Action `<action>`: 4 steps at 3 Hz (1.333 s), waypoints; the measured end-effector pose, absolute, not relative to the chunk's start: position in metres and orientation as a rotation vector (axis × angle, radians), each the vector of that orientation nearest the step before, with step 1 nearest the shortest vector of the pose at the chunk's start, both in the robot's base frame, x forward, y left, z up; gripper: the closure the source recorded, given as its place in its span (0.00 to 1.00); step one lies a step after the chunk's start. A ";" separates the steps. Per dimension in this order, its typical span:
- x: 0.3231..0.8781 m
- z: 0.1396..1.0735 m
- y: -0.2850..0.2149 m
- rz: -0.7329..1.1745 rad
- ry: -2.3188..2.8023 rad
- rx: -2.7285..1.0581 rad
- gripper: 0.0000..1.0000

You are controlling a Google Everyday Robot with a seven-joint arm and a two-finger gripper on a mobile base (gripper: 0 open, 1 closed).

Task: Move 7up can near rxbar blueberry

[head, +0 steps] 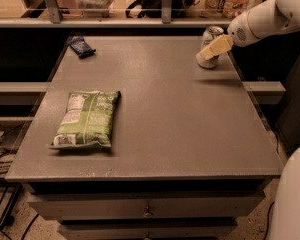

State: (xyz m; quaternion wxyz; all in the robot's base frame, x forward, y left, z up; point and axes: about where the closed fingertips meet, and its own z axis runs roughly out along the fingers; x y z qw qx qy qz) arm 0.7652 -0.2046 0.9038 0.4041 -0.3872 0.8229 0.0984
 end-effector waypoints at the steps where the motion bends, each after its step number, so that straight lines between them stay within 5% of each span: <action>1: 0.773 0.906 -0.192 0.272 2.043 -0.985 0.18; 4: 0.754 0.941 -0.157 0.263 1.962 -1.093 0.87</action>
Offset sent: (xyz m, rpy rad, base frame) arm 0.0044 0.0306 0.0162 -0.0133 -0.0554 0.0612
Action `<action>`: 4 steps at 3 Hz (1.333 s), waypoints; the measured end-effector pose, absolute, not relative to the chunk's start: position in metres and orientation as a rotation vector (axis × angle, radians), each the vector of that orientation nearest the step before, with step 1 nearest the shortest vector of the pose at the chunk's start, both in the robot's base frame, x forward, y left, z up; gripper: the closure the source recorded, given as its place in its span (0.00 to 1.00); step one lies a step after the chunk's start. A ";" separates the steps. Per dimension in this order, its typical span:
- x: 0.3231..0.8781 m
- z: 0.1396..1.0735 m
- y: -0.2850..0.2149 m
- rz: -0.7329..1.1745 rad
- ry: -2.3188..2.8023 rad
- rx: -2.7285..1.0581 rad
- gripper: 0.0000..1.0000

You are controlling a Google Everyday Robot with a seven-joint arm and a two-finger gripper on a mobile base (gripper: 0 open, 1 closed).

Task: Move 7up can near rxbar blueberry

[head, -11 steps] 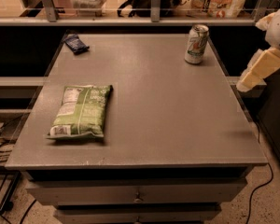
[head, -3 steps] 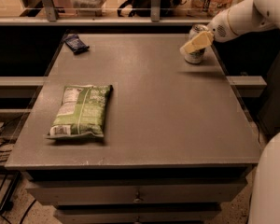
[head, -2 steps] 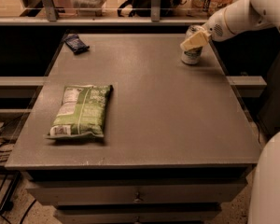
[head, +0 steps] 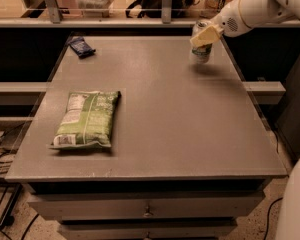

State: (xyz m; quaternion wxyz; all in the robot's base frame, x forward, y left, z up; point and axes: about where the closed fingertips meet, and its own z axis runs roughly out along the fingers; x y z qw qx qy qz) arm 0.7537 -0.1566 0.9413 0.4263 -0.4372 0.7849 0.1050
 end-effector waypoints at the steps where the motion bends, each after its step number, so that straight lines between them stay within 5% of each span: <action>1: 0.755 0.939 -0.155 0.265 1.963 -1.095 1.00; 3: 0.758 0.936 -0.128 0.382 1.921 -1.071 1.00; 4: 0.761 0.944 -0.072 0.508 1.824 -1.094 1.00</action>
Offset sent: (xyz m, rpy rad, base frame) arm 0.0005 0.0018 -0.0013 0.0000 0.0016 0.0025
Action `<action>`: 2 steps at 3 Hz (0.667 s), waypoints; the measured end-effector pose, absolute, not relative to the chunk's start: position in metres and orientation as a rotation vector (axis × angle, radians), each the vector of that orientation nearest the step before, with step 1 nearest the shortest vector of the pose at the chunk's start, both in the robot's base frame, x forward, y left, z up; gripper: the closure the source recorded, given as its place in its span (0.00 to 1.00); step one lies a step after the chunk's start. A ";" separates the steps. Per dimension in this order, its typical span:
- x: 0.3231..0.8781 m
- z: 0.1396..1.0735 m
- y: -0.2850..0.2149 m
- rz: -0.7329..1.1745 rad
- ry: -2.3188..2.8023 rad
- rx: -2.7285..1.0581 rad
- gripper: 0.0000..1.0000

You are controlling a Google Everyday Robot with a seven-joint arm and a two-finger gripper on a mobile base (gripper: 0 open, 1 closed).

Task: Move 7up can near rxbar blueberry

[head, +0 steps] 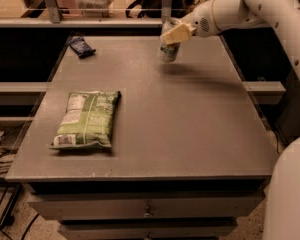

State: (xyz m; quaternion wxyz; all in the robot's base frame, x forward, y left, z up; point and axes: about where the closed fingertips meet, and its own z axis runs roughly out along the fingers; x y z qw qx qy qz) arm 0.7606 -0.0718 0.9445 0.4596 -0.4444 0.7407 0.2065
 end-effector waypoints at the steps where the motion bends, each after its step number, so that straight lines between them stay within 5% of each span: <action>1: 0.759 0.958 -0.017 0.583 1.728 -1.159 1.00; 2: 0.757 0.962 0.030 0.605 1.664 -1.244 1.00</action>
Offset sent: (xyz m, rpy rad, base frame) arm -0.0057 0.1543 0.0282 0.0235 -0.1047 0.2762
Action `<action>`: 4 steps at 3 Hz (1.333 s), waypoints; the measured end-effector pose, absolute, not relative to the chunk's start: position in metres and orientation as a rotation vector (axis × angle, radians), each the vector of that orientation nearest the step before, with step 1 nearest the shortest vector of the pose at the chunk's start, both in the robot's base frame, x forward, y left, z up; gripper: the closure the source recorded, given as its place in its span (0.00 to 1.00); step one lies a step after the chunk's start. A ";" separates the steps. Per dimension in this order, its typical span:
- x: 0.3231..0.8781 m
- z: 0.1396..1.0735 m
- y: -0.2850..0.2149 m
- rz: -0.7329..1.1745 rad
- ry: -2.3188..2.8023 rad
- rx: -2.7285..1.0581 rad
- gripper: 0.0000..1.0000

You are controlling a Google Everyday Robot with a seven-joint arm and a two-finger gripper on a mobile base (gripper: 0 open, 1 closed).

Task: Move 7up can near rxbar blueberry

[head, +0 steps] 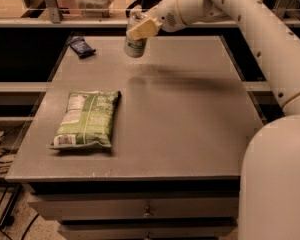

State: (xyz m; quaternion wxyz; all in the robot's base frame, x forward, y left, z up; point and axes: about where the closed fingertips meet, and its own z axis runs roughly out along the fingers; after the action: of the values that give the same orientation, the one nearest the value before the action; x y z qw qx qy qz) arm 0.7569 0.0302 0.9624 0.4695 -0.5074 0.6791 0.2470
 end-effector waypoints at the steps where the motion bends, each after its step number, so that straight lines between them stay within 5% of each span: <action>1: 0.761 0.964 0.071 0.575 1.627 -1.307 1.00; 2: 0.770 0.956 0.103 0.538 1.626 -1.346 1.00; 4: 0.801 0.929 0.148 0.444 1.715 -1.352 0.59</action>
Offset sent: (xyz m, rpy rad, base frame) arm 0.0274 0.1095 -0.0110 -0.1285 -0.0827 0.0471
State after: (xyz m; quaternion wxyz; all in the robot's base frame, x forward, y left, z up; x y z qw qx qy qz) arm 0.8005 0.1483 0.9295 0.4407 -0.5447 0.6907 0.1790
